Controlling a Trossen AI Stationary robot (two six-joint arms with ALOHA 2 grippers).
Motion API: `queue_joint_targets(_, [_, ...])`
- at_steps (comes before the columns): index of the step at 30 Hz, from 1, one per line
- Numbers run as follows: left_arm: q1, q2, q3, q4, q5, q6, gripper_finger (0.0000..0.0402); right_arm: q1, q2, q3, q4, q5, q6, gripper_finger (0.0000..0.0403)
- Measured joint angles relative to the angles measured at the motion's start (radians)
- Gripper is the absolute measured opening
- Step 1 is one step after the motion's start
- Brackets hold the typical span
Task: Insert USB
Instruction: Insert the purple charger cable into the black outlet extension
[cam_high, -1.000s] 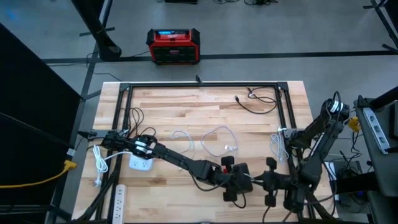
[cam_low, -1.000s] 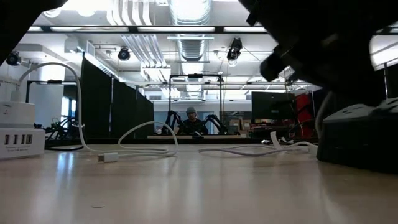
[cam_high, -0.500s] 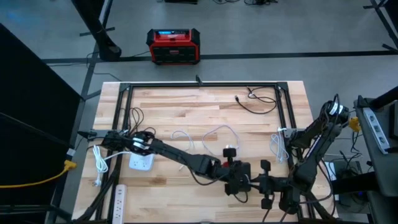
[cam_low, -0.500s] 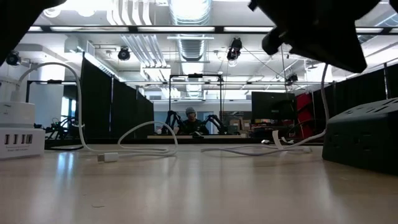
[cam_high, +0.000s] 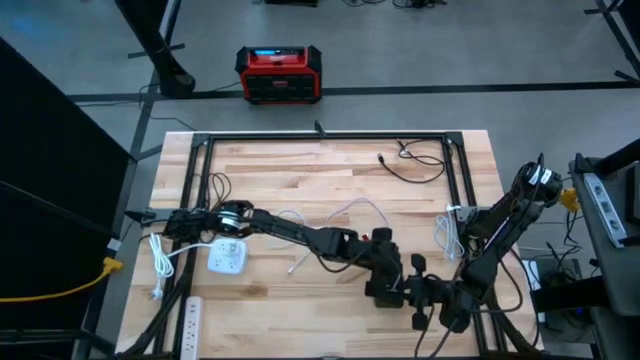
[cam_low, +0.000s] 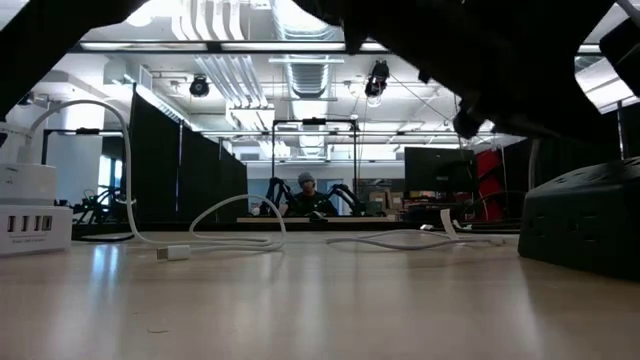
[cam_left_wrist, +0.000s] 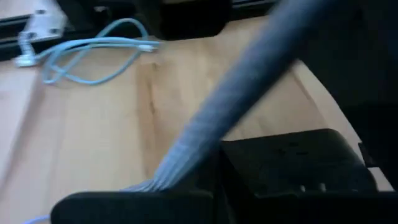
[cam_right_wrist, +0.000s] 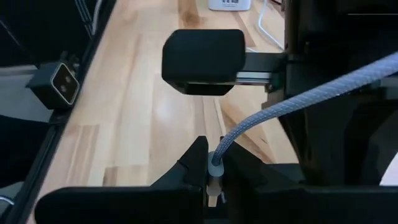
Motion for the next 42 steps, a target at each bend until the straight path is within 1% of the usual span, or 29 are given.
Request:
queue_joint_targets(3, [0.003,-0.001,-0.07,0.071,0.019,-0.009,0.0,-0.004,0.0,-0.029,0.059,-0.002,-0.033,0.0017])
queue_joint_targets(6, [0.003,-0.001,-0.118,0.109,0.028,-0.036,0.0,-0.015,0.0,-0.04,0.068,-0.003,-0.037,0.0017])
queue_joint_targets(10, [0.004,0.0,-0.144,0.126,0.042,-0.047,0.0,-0.043,0.0,-0.045,0.072,-0.035,-0.045,0.0017])
queue_joint_targets(12, [0.003,0.0,-0.148,0.125,0.043,-0.064,0.0,-0.05,0.0,-0.048,0.091,-0.054,-0.076,0.0017])
queue_joint_targets(17, [-0.003,-0.002,-0.148,0.113,0.042,-0.073,0.0,-0.051,0.0,-0.07,0.118,-0.066,-0.121,0.0017])
queue_joint_targets(20, [-0.009,-0.014,-0.141,0.067,0.04,-0.076,0.0,-0.042,0.0,-0.109,0.16,-0.081,-0.115,0.0017])
queue_joint_targets(26, [-0.021,-0.079,-0.111,-0.054,0.03,-0.076,0.0,-0.039,0.0,-0.225,0.376,-0.068,-0.124,0.0017])
queue_joint_targets(29, [-0.03,-0.111,-0.103,-0.124,-0.002,-0.082,0.0,-0.039,-0.002,-0.241,0.406,-0.036,-0.132,0.0017])
queue_joint_targets(31, [-0.038,-0.139,-0.102,-0.149,0.004,-0.095,0.0,-0.039,-0.002,-0.242,0.389,-0.021,-0.131,0.0017])
queue_joint_targets(32, [-0.043,-0.151,-0.102,-0.161,0.022,-0.106,0.0,-0.039,-0.002,-0.243,0.381,-0.02,-0.129,0.0017])
queue_joint_targets(34, [-0.061,-0.173,-0.098,-0.18,0.09,-0.14,0.0,-0.043,-0.002,-0.243,0.354,-0.018,-0.102,0.0017])
queue_joint_targets(38, [-0.107,-0.162,-0.099,-0.25,0.313,-0.206,0.0,-0.044,-0.001,-0.243,0.254,-0.016,0.009,0.0017])
queue_joint_targets(39, [-0.122,-0.154,-0.101,-0.26,0.335,-0.211,0.0,-0.044,0.002,-0.243,0.237,-0.015,0.043,0.0017])
queue_joint_targets(40, [-0.135,-0.144,-0.102,-0.26,0.335,-0.211,0.0,-0.044,0.005,-0.243,0.23,-0.017,0.066,0.0017])
queue_joint_targets(41, [-0.147,-0.137,-0.102,-0.258,0.322,-0.207,0.0,-0.044,0.006,-0.243,0.23,-0.021,0.075,0.0017])
queue_joint_targets(42, [-0.158,-0.131,-0.102,-0.262,0.286,-0.198,0.0,-0.044,0.01,-0.241,0.234,-0.027,0.084,0.0017])
